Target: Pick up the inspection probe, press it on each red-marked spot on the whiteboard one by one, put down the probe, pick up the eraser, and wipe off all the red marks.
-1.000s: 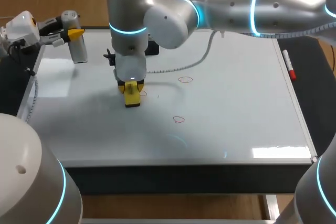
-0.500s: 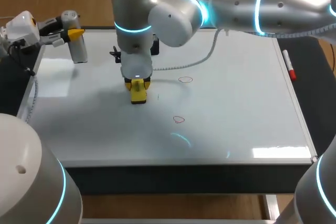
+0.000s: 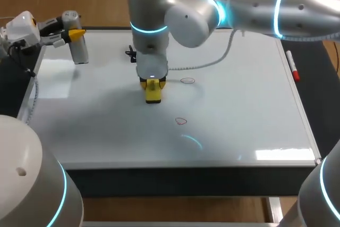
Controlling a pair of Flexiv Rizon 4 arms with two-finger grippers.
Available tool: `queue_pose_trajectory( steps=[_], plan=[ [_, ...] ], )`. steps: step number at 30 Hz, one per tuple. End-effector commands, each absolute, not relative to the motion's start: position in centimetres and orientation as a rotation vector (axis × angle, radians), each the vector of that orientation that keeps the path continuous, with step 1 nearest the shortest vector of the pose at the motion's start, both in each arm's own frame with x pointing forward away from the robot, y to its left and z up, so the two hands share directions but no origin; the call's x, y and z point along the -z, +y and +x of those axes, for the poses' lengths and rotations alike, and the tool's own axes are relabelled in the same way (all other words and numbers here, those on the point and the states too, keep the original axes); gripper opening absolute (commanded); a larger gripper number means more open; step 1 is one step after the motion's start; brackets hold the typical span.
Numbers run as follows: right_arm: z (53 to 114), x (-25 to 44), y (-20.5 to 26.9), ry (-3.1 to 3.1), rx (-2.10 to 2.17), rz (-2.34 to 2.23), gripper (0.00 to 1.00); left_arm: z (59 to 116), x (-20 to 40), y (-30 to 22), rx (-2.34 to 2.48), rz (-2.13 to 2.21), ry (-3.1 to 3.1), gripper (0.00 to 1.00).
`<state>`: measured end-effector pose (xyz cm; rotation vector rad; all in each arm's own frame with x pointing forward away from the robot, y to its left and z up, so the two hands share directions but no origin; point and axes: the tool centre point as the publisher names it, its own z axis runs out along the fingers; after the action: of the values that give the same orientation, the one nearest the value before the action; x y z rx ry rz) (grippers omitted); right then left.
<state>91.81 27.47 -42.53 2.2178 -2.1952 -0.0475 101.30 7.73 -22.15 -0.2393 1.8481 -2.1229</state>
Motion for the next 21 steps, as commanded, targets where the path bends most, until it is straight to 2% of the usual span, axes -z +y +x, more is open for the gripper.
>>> queue_pose_trajectory(
  steps=[1, 11, 21],
  plan=[
    [91.7, 42.7, 26.3, -2.209, 0.044, 2.225, 0.0, 101.3, 22.0, 7.8, 2.123, -0.239, 1.848, 0.0],
    [92.1, 39.3, 25.6, -2.185, 0.06, 2.265, 0.0, 101.3, 22.0, 7.8, 2.123, -0.239, 1.848, 0.0],
    [94.1, 37.1, 22.1, -2.222, 0.051, 2.245, 0.0, 101.3, 22.0, 7.8, 2.123, -0.239, 1.848, 0.0]
  ],
)
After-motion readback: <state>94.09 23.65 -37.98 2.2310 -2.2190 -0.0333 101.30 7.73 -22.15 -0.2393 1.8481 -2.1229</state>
